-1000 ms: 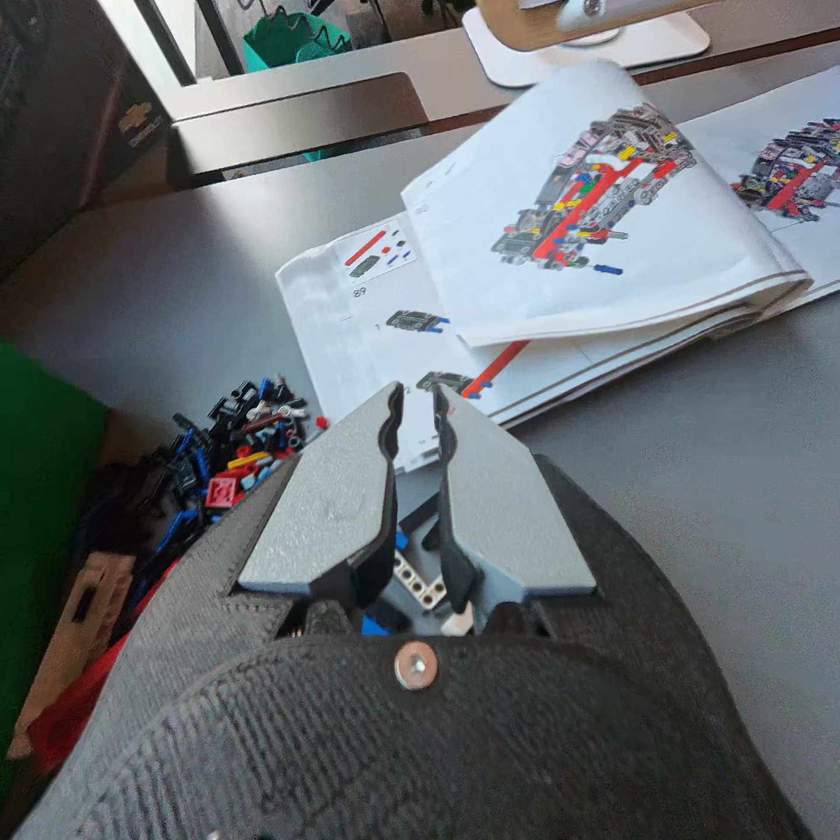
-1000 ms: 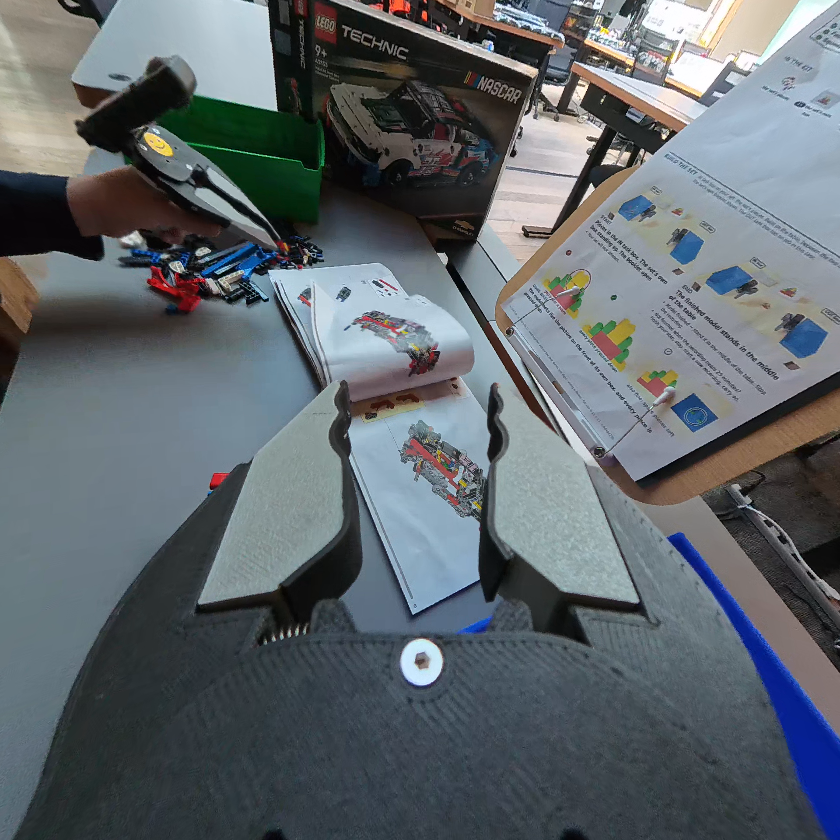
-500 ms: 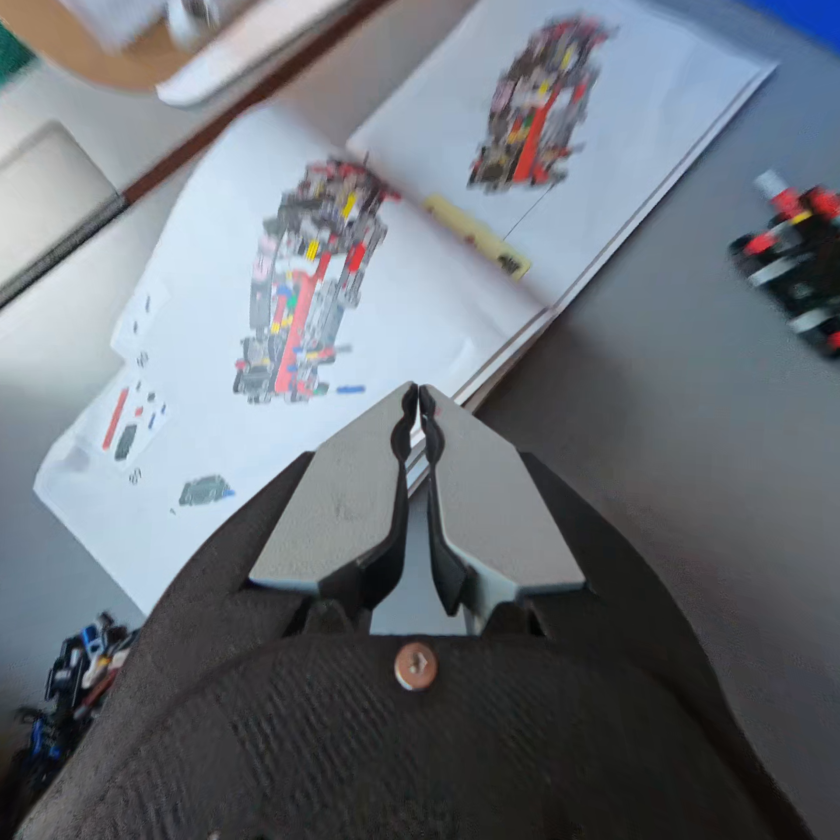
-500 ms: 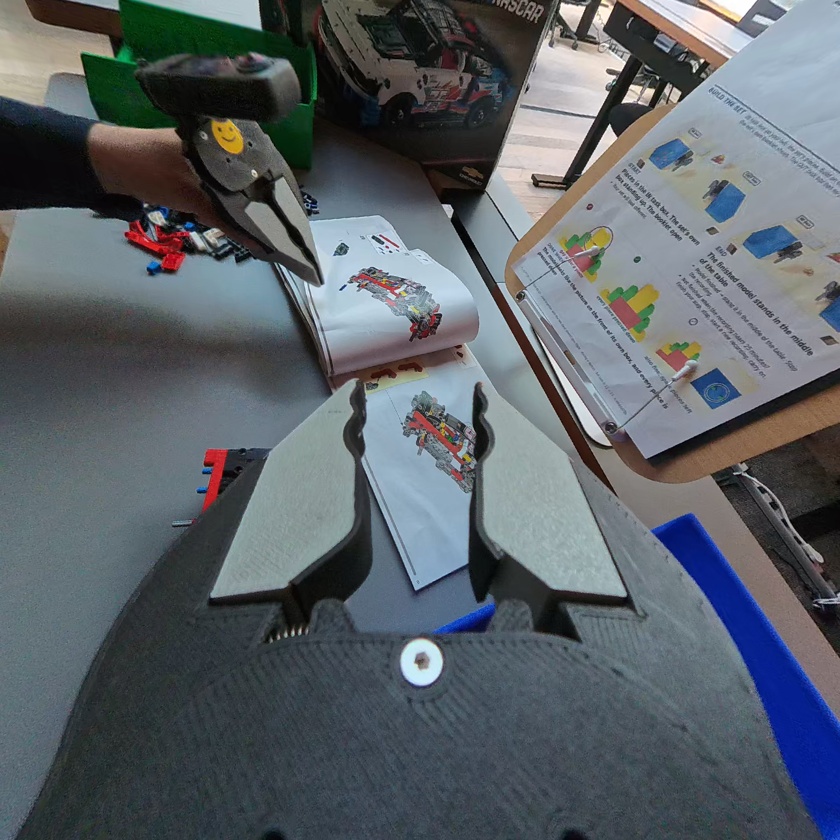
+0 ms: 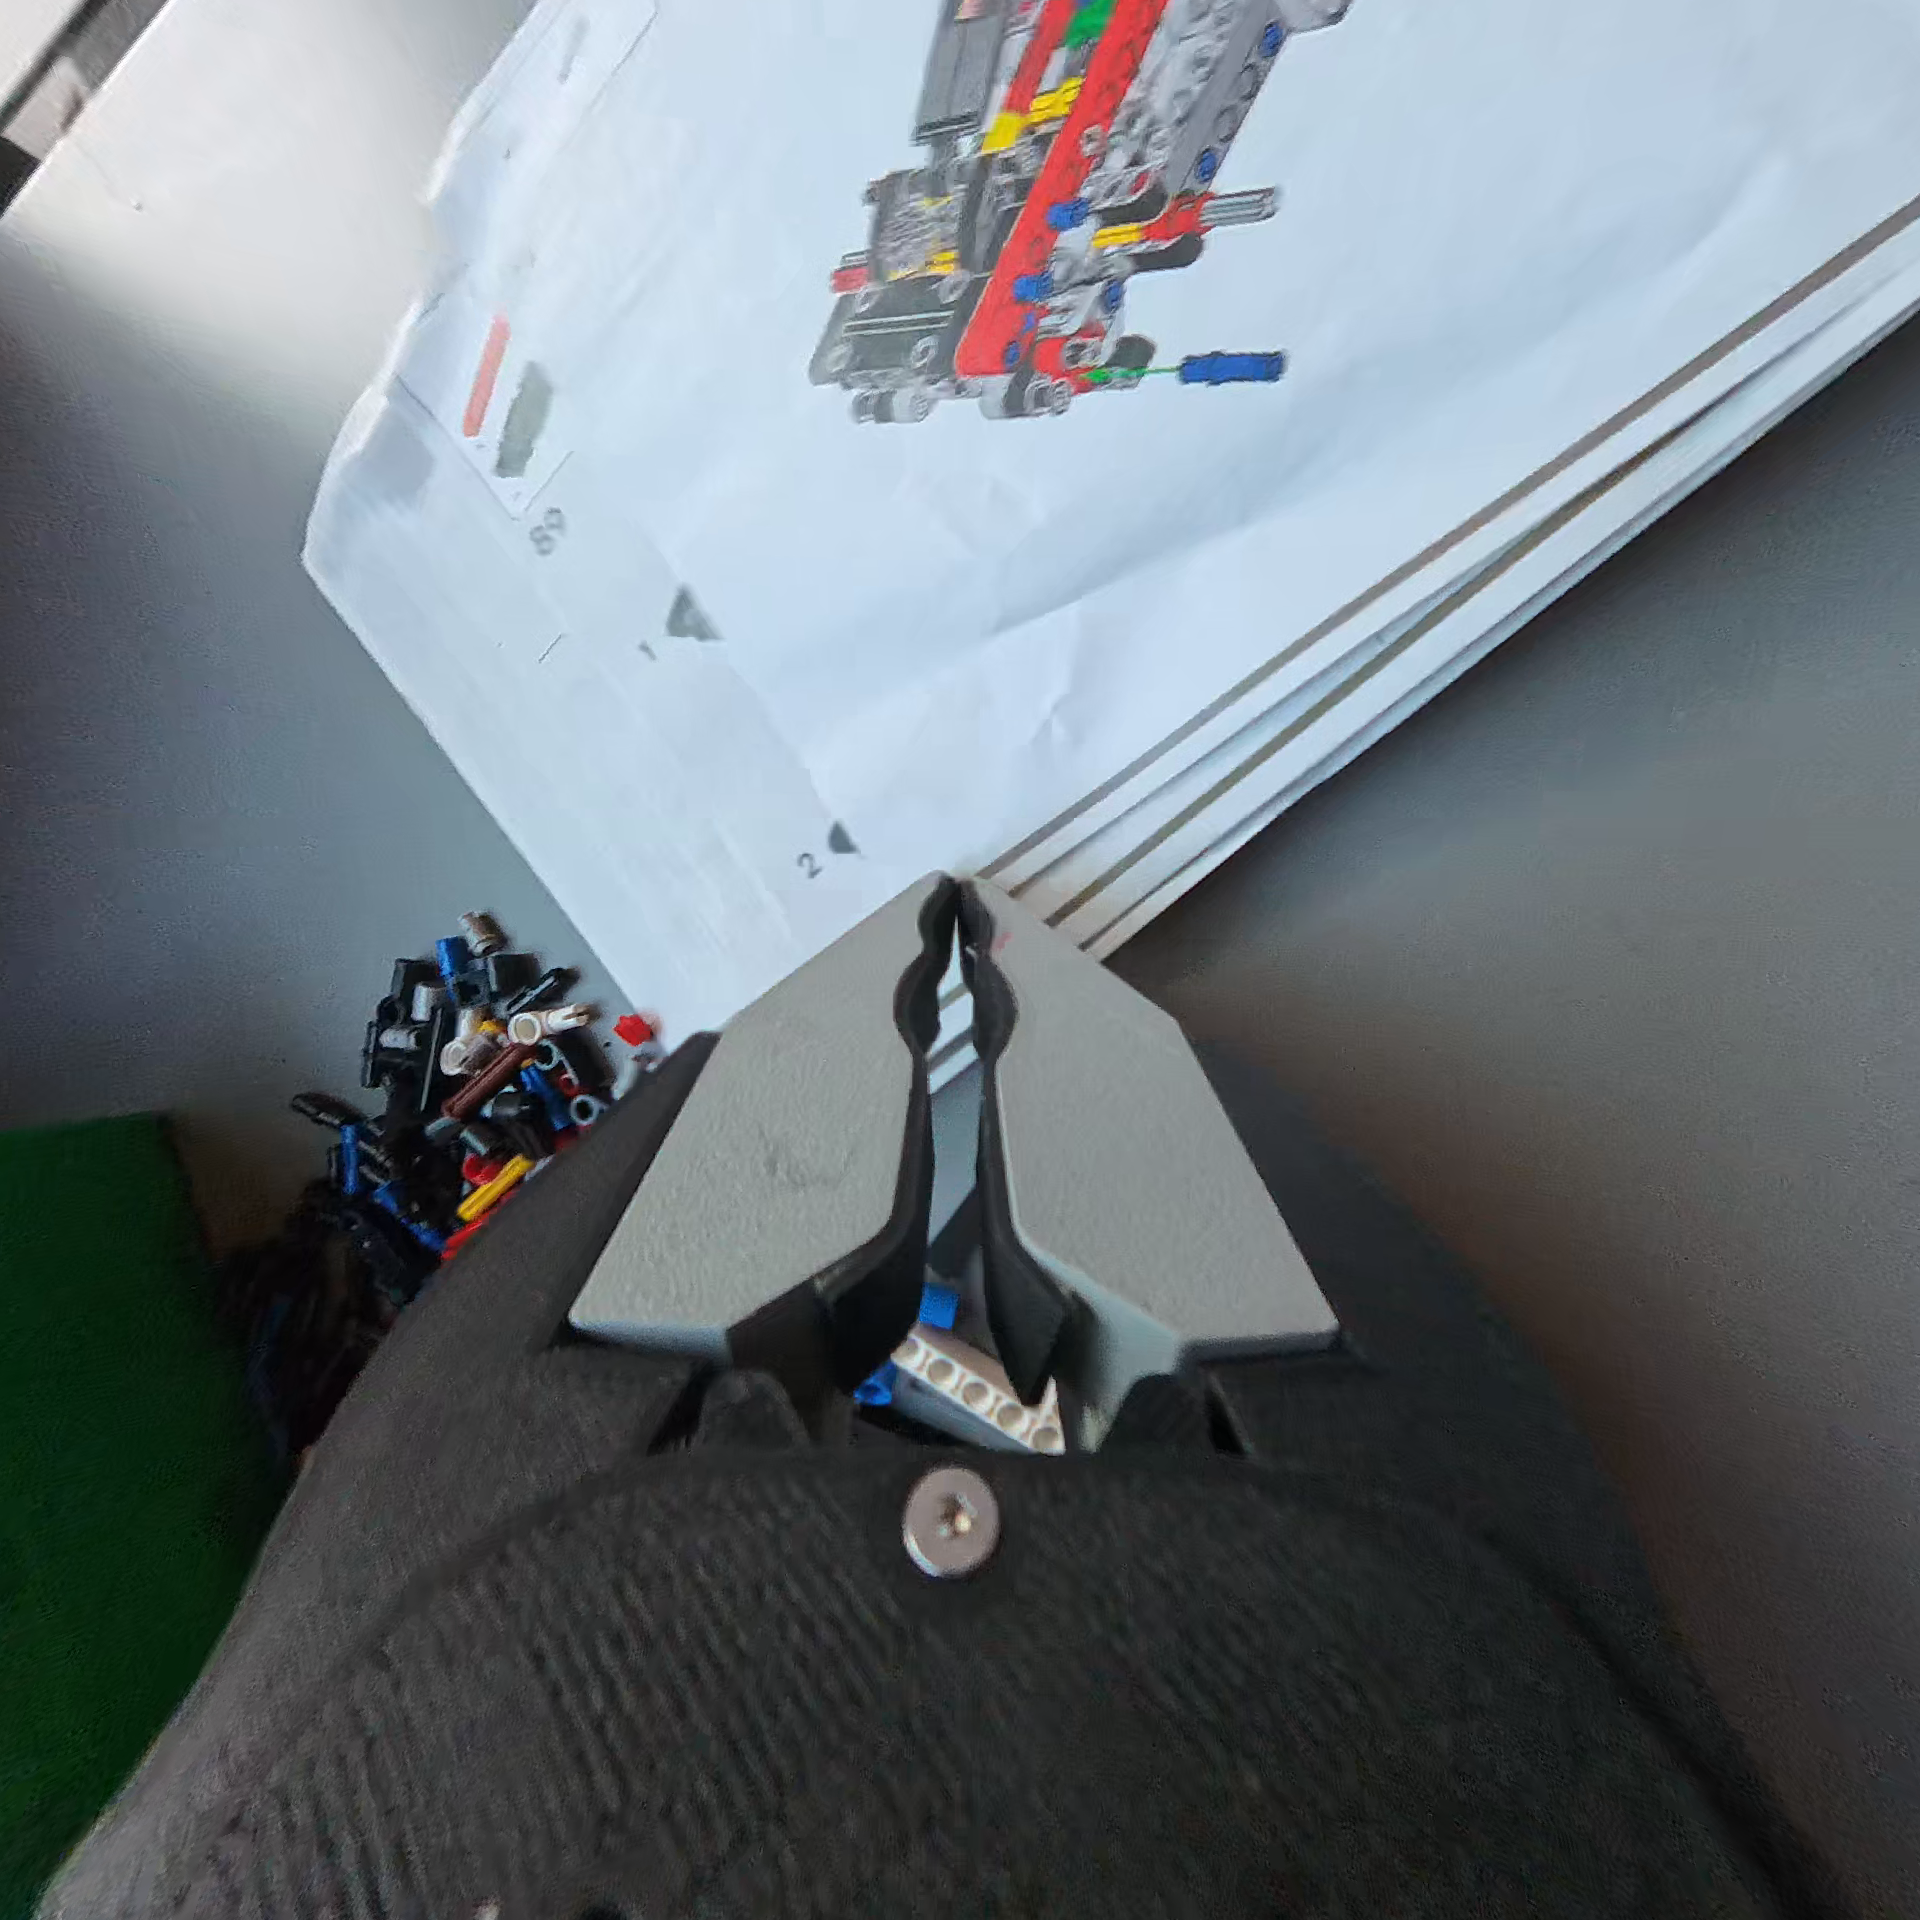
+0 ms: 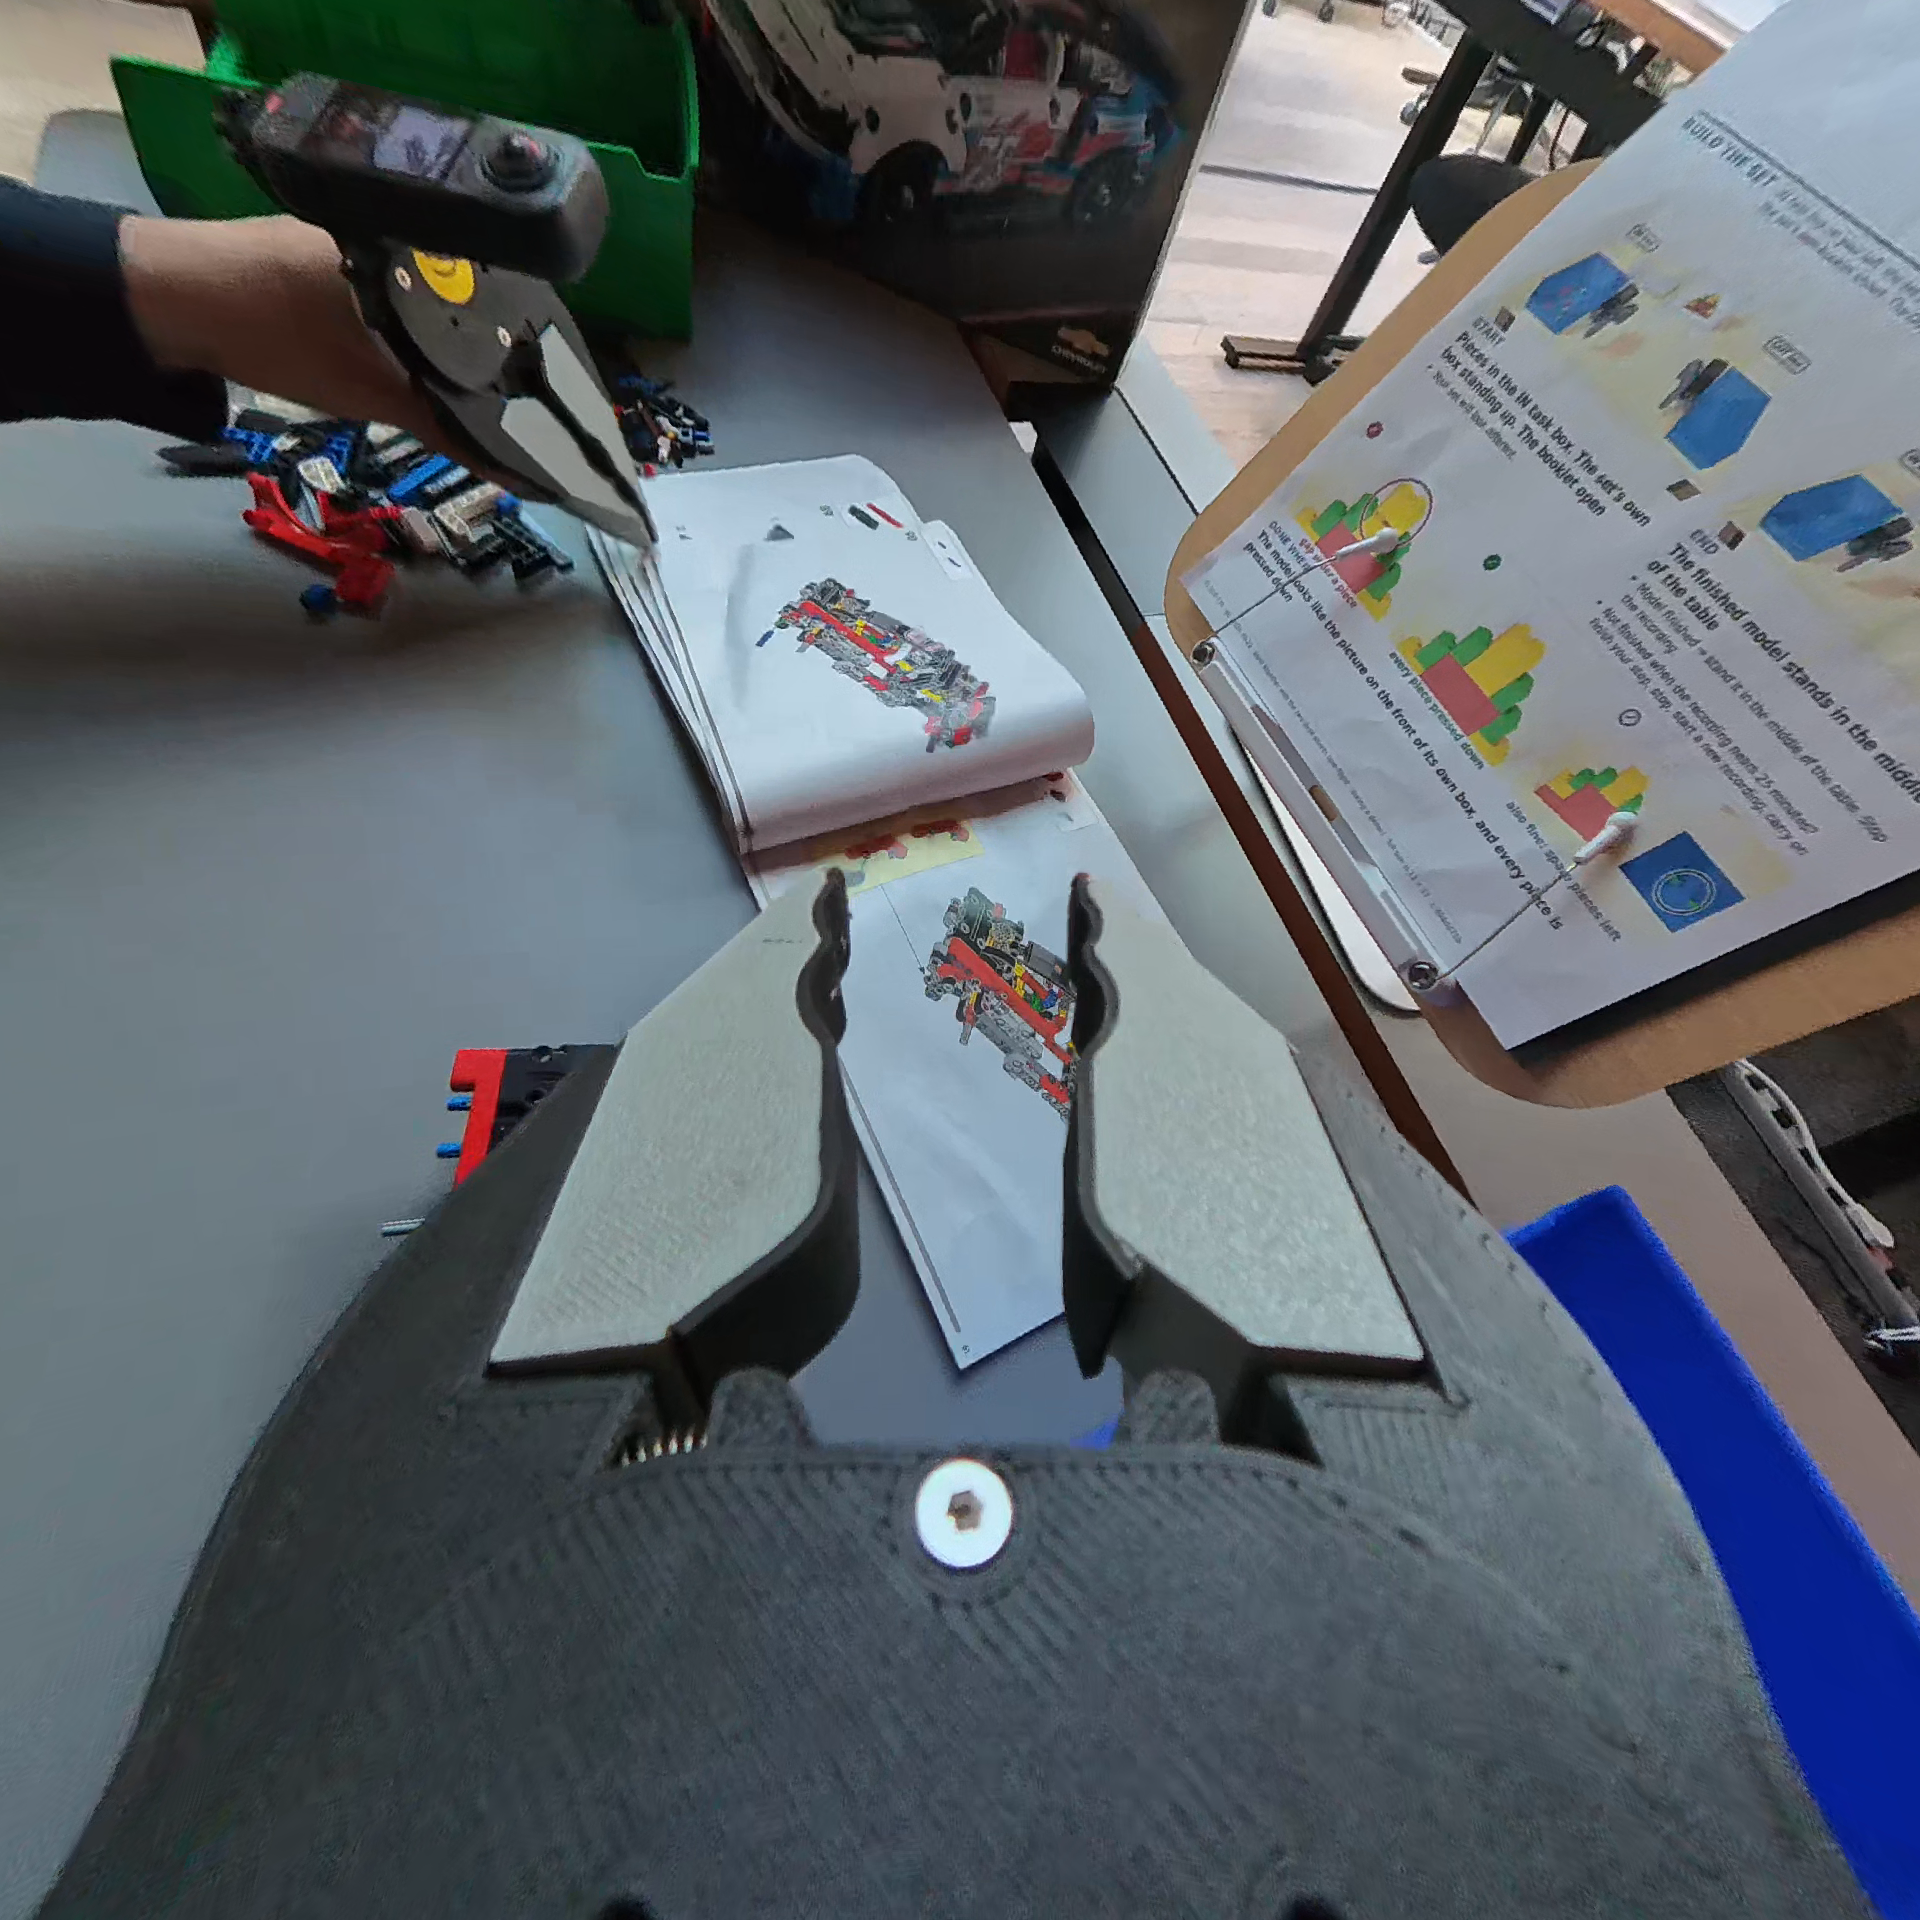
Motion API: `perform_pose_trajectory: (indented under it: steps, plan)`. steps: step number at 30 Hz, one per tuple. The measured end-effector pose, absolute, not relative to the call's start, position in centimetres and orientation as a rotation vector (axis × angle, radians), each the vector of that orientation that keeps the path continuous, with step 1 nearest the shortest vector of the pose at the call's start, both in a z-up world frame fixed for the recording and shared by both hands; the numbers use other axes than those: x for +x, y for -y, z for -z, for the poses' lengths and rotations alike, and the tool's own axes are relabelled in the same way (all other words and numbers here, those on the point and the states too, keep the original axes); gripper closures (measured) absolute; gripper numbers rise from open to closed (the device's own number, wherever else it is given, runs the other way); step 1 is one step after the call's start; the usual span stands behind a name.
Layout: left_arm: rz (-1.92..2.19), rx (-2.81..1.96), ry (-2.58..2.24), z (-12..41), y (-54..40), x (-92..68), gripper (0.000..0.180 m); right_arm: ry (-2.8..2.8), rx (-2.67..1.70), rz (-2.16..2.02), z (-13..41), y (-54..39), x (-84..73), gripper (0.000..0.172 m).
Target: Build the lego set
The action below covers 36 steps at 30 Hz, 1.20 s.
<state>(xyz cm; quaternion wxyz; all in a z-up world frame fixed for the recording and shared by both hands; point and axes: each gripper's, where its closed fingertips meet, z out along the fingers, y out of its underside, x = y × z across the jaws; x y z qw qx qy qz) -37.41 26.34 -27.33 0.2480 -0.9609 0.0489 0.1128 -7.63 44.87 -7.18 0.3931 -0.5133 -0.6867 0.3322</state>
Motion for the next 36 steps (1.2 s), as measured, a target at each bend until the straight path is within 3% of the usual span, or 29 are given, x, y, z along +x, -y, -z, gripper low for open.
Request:
perform_pose_trajectory:
  steps: [5, 10, 16, 20, 26, 31, 36]
  plan:
    - [-0.324, -2.427, -0.118, 22.4, -27.8, -35.9, 0.18, 1.763, -1.313, -0.825, 7.6, -44.4, -8.2, 0.134]
    - [-0.01, -2.131, -0.359, 17.7, -31.1, -22.6, 0.18, 1.774, -1.367, -0.777, 8.4, -44.2, -9.2, 0.136]
    - [0.121, -1.823, -0.399, 16.8, -35.4, -13.6, 0.18, 1.767, -1.376, -0.696, 8.6, -42.8, -11.0, 0.151]
    - [0.128, -1.716, -0.312, 16.8, -36.9, -13.7, 0.18, 1.745, -1.368, -0.737, 8.6, -40.9, -12.6, 0.172]
    - [0.098, -1.656, -0.387, 16.9, -35.9, -12.5, 0.175, 1.727, -1.275, -0.691, 8.0, -37.5, -16.7, 0.172]
    - [0.131, -1.613, -0.419, 16.3, -34.7, -10.8, 0.18, 1.694, -1.225, -0.754, 6.5, -34.4, -19.4, 0.172]
    - [0.181, -1.561, -0.421, 14.9, -33.7, -10.0, 0.176, 1.715, -1.353, -0.624, 9.6, -36.4, -20.2, 0.172]
